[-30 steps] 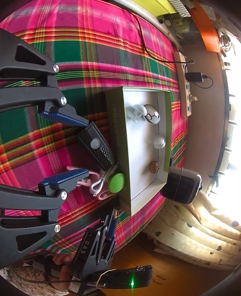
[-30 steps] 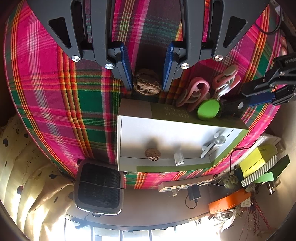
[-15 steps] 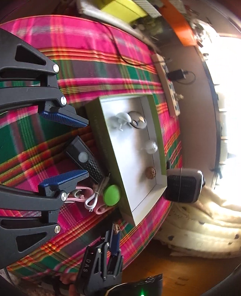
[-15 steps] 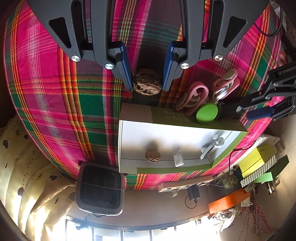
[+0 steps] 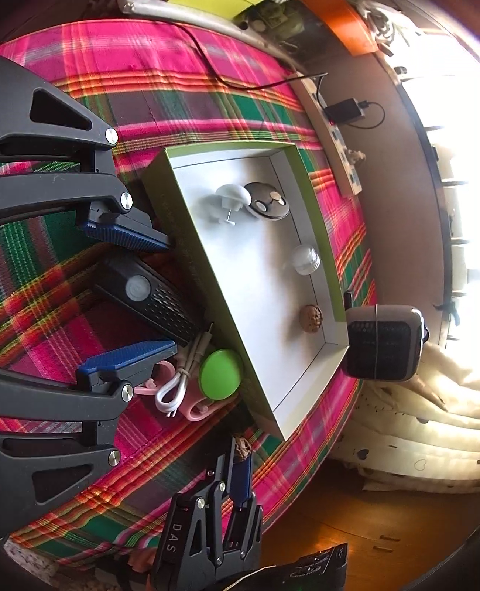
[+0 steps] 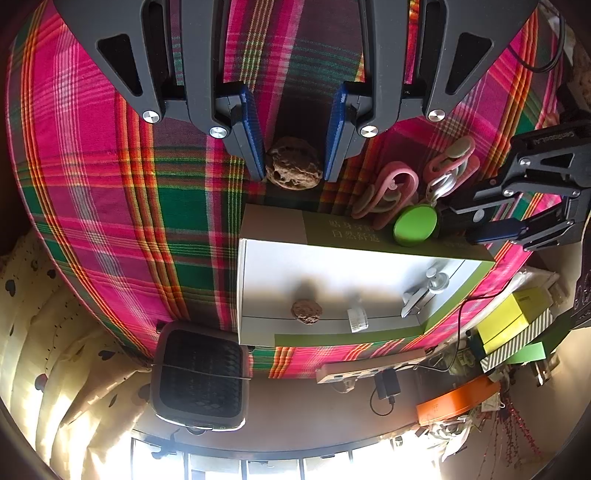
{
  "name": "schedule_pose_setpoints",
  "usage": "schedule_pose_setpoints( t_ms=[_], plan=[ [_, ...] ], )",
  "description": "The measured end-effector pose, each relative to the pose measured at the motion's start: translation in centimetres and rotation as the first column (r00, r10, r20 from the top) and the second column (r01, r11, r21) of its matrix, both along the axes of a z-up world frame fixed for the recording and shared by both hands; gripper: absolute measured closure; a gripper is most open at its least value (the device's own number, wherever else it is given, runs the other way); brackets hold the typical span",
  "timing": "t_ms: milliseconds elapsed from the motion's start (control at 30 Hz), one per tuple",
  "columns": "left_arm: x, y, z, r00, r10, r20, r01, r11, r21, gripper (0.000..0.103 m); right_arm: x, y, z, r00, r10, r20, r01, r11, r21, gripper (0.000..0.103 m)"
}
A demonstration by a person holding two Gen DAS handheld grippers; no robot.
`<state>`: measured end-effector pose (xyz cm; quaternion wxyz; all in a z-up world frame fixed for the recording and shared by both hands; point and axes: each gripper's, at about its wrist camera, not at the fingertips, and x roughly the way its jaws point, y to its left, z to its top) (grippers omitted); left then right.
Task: Organize objects
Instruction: 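Close the right gripper on the walnut while the left grasps the black remote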
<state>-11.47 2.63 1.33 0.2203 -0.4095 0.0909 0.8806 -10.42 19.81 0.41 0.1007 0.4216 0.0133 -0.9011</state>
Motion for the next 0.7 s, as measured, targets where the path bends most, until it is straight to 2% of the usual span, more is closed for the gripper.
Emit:
schedule_pose_setpoints(
  t_ms=[167,433,700],
  plan=[
    [-0.21,0.18,-0.76,1.0,0.008,0.015,-0.008,1.0,-0.021,0.056,0.01,-0.04,-0.01,1.0,-0.001,0.001,0.001,1.0,-0.002,0.069],
    [-0.07,-0.32,-0.74,0.999,0.031,0.026,-0.031,1.0,0.0,0.063,-0.09,-0.05,-0.08,1.0,-0.001,-0.001,0.001,1.0,0.001,0.069],
    [-0.11,-0.59,-0.75,0.998,0.059,0.026,-0.059,0.998,0.003,0.078,-0.11,-0.08,-0.08,1.0,-0.001,-0.002,0.001,1.0,0.001,0.069]
  ],
)
